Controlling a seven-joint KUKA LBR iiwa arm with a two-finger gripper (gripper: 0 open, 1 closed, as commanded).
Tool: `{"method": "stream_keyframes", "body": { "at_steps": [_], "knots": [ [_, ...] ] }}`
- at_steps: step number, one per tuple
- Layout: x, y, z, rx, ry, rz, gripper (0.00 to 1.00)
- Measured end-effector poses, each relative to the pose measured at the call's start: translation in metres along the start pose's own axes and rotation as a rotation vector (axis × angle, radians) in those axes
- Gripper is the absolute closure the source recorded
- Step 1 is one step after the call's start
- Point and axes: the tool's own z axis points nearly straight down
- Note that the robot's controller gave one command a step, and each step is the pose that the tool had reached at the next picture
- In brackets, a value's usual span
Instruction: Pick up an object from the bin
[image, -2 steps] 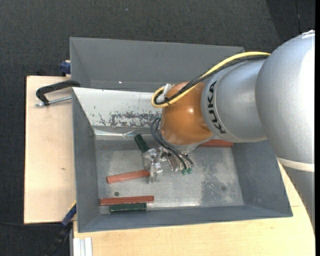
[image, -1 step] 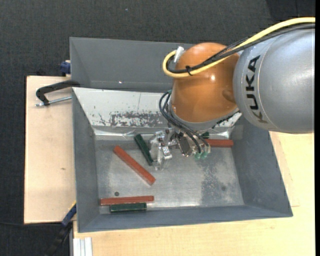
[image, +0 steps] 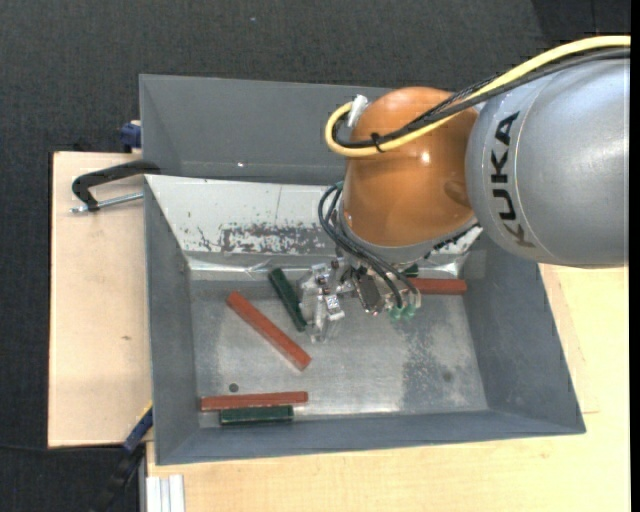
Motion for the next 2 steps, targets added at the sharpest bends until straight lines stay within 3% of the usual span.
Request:
{"method": "stream_keyframes", "body": {
  "at_steps": [1,2],
  "knots": [
    [0.004,0.005,0.048,0.000,-0.004,0.018,1.00],
    [0.006,0.013,0.071,0.000,0.002,0.100,0.00]
  ]
}}
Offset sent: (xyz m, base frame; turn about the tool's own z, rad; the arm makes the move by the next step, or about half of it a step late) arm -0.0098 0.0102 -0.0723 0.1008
